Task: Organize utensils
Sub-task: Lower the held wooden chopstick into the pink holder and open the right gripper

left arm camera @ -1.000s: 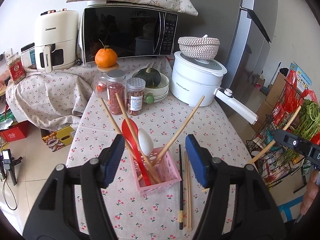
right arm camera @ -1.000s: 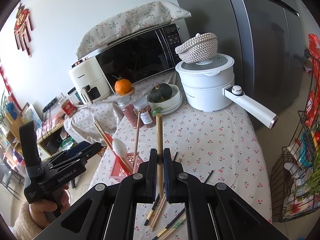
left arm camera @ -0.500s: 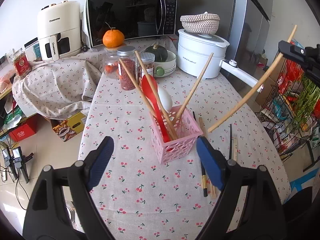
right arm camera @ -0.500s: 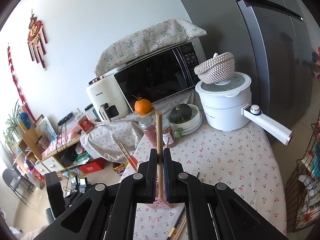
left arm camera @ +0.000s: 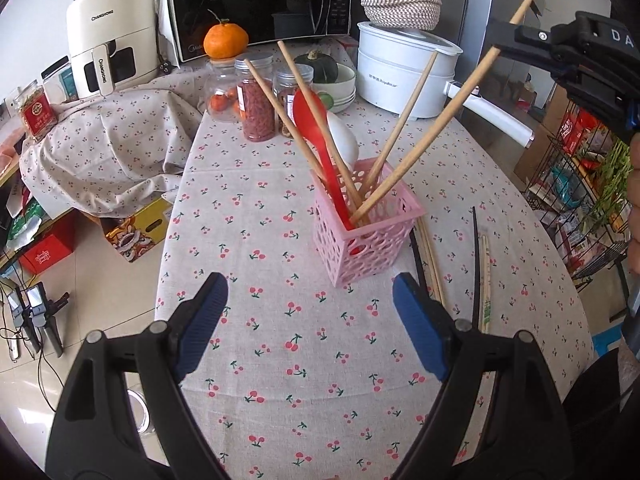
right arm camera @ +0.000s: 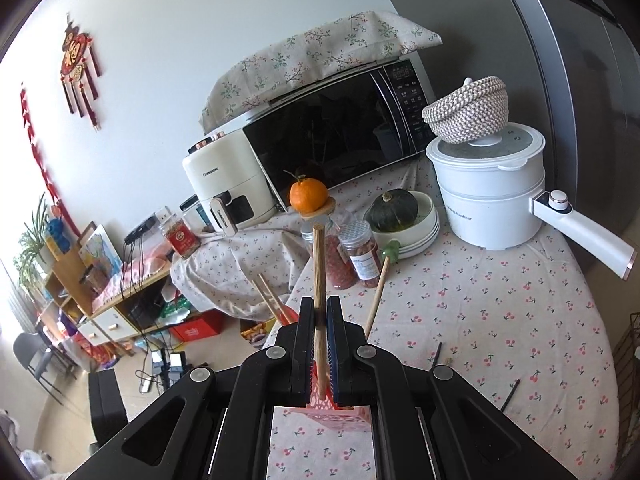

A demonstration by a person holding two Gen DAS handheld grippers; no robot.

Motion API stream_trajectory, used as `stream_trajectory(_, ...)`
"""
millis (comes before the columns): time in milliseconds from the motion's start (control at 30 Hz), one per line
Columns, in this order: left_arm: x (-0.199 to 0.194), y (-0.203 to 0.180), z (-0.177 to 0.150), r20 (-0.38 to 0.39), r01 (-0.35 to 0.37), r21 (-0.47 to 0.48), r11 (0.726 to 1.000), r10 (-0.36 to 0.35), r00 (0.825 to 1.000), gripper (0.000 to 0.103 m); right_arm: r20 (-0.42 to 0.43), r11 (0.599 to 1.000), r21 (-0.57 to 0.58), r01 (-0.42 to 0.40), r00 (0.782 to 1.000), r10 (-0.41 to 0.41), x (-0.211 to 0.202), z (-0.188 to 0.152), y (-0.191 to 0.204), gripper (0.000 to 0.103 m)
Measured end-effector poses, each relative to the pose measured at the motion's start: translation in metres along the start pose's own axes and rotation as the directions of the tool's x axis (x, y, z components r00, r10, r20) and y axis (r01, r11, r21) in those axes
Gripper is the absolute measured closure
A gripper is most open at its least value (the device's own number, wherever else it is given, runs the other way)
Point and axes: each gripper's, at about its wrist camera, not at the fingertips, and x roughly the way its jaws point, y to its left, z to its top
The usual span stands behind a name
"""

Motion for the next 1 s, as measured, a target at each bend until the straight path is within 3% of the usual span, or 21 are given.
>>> stream_trajectory(400, 0.006, -0.005, -0.003, -0.017, -0.011, 0.016, 1.000, 0.011, 1.000, 0.018, -0.092, 1.000, 0.017, -0.016, 0.996, 0.018, 0.036, -0.015, -0.008, 0.094)
stream_trajectory(433, 0.006, -0.005, -0.003, -0.019, -0.011, 0.017, 1.000, 0.011, 1.000, 0.018, -0.094, 0.999, 0.025, -0.024, 0.995, 0.026, 0.036, -0.014, -0.009, 0.091)
stream_trajectory(567, 0.007, -0.007, -0.002, -0.019, -0.008, 0.021, 1.000, 0.008, 1.000, 0.018, -0.063, 0.998, 0.038, -0.052, 0.996, 0.055, 0.024, -0.009, -0.010, 0.057)
stream_trajectory(600, 0.007, -0.008, -0.002, -0.019, -0.007, 0.023, 1.000, 0.007, 1.000, 0.018, -0.048, 0.998, 0.035, -0.054, 0.997, 0.056, 0.019, -0.008, -0.010, 0.054)
stream_trajectory(1000, 0.008, -0.022, 0.000, -0.017, 0.035, 0.015, 0.999, -0.035, 0.999, 0.018, 0.052, 0.999, 0.042, -0.004, 0.999, 0.002, -0.039, 0.005, -0.029, 0.028)
